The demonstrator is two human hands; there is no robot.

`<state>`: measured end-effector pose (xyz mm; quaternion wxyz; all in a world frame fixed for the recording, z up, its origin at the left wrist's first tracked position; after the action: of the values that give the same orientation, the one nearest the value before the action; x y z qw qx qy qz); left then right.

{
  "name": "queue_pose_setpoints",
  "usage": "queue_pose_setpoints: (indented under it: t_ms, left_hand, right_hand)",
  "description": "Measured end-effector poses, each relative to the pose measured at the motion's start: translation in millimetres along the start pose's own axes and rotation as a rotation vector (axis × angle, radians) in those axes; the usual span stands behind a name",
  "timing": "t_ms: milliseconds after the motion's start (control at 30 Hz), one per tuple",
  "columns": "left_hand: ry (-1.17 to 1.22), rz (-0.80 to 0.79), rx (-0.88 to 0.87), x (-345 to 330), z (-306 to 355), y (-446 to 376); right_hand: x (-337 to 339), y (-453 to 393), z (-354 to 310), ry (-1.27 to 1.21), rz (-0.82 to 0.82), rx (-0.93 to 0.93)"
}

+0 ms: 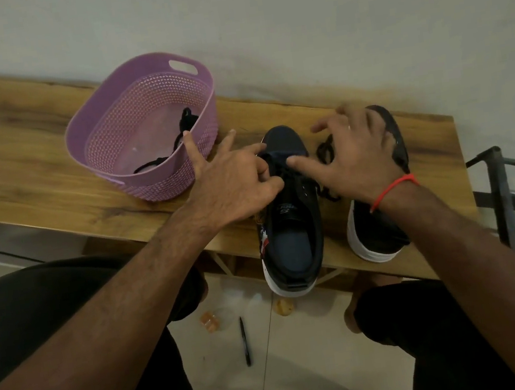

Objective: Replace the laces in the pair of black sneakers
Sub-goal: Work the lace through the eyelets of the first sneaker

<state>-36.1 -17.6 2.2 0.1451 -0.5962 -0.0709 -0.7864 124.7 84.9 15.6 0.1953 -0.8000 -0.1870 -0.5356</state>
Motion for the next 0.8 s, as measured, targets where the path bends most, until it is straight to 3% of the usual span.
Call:
queue_pose_setpoints:
  t_ms: [100,300,467,633,800]
  left_hand:
    - [-0.015,0.0,-0.014,-1.1,-0.9,0.5]
    - [-0.027,0.037,-0.023,-0.1,-4.7,1.0]
    - [-0.051,0.039,-0.036,0.3,-1.7,3.7]
    - [-0.018,0.191,-0.071,-4.8,15.4,11.4]
    - [-0.16,0.301,-0.197,-11.9,38.7,17.8]
  right_hand:
    - [-5.6,6.7,-8.9,0.107,-0.104,0.086]
    - [10.1,1.7,-4.8,0.3,-0.18,0.067]
    - [3.4,9.9,-16.6,0.276,-0.238,0.123]
    - [5.8,6.9,-11.7,0.088,-0.245,0.014]
    - [5.3,7.7,-8.2,-0.038,-0.212,-0.044]
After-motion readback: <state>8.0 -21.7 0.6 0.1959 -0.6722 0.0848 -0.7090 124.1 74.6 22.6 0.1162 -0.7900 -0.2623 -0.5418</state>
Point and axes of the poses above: each hand's wrist, its own y-axis away from the middle knuckle, its own x-axis out of the back of the hand, z = x × y, the point moved 3 cm from there along -y, towards the middle knuckle, and after that the axes turned 11 degrees about z, right-handed, at the moved point
